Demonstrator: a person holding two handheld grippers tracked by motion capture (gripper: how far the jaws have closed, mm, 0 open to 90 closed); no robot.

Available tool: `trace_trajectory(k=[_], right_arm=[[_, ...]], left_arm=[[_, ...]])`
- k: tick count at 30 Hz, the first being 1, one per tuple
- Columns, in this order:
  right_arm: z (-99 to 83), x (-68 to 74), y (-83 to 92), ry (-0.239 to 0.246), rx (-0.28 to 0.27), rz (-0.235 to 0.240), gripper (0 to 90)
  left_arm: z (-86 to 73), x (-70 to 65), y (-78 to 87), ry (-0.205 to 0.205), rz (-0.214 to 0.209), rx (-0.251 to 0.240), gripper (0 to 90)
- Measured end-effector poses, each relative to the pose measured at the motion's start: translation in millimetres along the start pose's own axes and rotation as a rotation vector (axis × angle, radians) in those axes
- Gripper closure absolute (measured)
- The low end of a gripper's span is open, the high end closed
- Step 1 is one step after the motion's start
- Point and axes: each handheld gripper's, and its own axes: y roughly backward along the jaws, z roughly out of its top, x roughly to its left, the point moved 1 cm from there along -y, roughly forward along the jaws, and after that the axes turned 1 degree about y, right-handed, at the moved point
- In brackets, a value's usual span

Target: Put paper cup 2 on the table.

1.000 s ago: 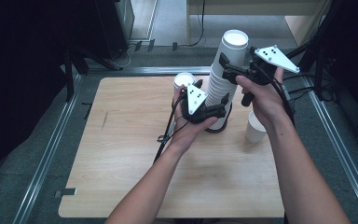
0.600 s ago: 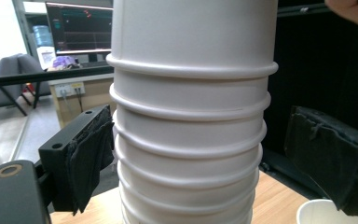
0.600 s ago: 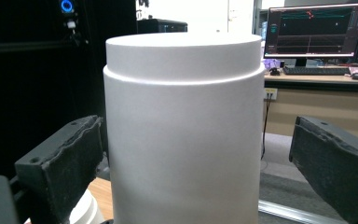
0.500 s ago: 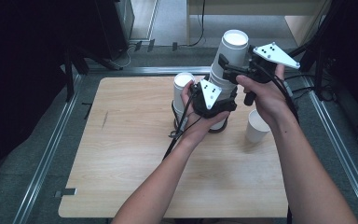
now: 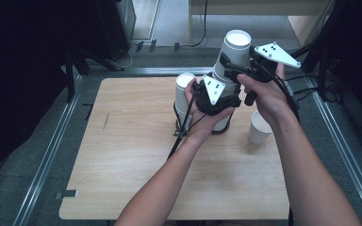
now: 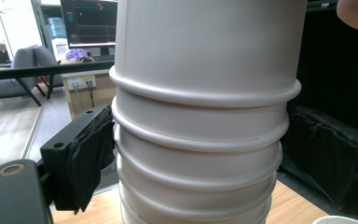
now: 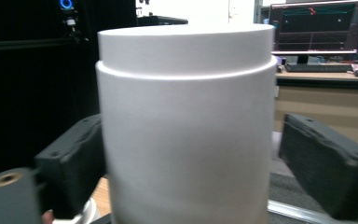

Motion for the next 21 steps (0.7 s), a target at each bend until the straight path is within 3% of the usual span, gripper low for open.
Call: trace_trajectory(k=[3,7,13,21], right_arm=[[0.4,3.5,0.7,0.023,-0.016,0.002,19.0],[1.6,5.4,0.5,0.026,-0.023,-0.011,19.6],[6.7,5.8,1.9,-0.006,-0.059,-0.019,20.0],[20.9,6.8,8.9,-0.028,-0.145,-0.035,20.4]], left_arm=[[-0.3,0.2,0.1,-0.006,-0.001,0.002,9.2],[-0.4,0.4,0.3,-0.008,-0.002,0.005,9.5],[-0.2,0.9,1.2,-0.009,-0.006,0.012,10.0],[0.1,0.7,1.7,-0.008,-0.002,0.018,10.3]])
